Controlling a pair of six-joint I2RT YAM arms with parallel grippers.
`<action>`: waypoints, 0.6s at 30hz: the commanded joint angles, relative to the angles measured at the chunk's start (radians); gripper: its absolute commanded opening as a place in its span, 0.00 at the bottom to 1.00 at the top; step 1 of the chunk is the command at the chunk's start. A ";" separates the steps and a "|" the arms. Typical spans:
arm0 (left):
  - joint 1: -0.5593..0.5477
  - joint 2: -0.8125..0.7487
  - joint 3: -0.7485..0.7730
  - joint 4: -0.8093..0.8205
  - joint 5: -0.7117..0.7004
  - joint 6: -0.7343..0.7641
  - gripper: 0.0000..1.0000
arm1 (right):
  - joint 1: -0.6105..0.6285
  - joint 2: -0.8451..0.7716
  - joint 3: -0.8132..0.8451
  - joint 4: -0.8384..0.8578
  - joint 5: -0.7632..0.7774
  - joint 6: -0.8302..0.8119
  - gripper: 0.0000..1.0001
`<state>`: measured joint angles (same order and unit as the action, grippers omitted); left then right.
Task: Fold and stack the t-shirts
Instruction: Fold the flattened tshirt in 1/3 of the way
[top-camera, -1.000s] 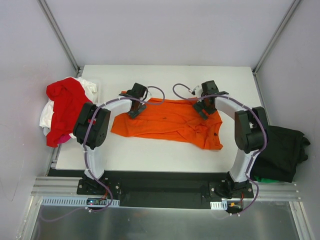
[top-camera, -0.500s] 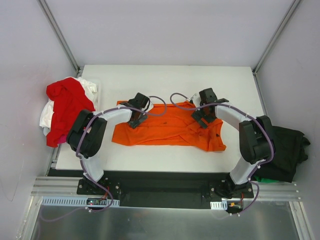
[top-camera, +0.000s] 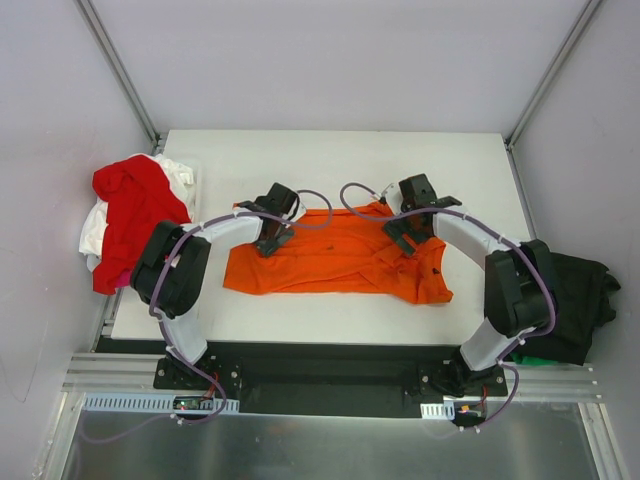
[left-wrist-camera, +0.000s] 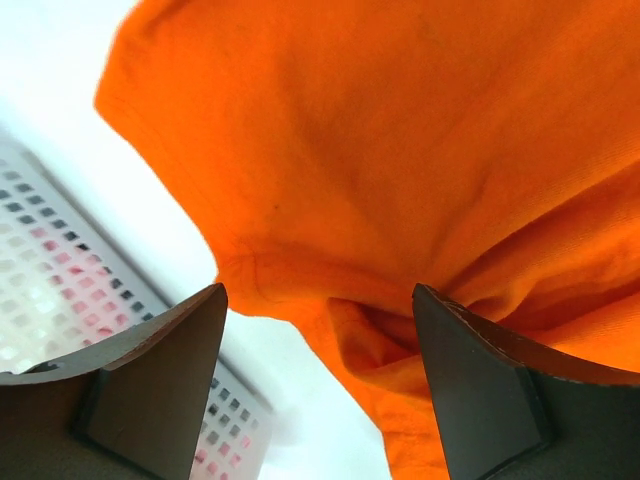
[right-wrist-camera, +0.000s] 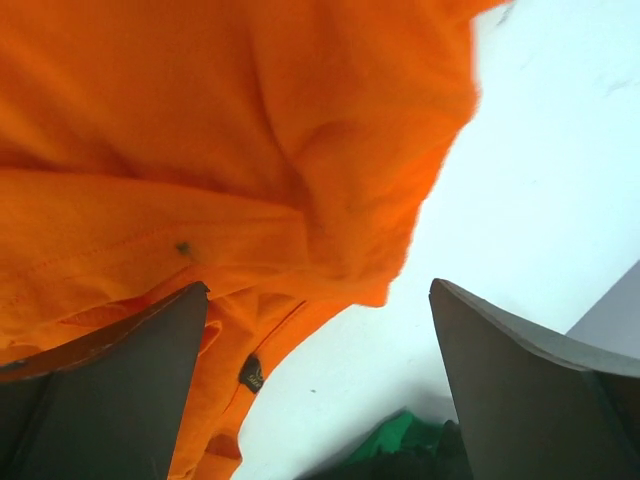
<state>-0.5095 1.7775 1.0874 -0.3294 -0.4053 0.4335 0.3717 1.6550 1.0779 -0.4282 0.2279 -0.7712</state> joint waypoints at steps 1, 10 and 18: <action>-0.003 -0.073 0.116 -0.036 -0.015 -0.012 0.76 | 0.007 -0.061 0.129 -0.020 0.013 0.019 0.96; 0.003 -0.040 0.258 -0.010 -0.046 -0.006 0.78 | 0.007 0.133 0.427 -0.030 -0.005 0.003 0.97; 0.072 0.046 0.336 0.012 -0.041 -0.004 0.96 | 0.018 0.365 0.631 -0.080 -0.044 0.018 0.97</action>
<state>-0.4877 1.7882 1.3762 -0.3241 -0.4301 0.4362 0.3786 1.9644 1.6493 -0.4675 0.2066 -0.7662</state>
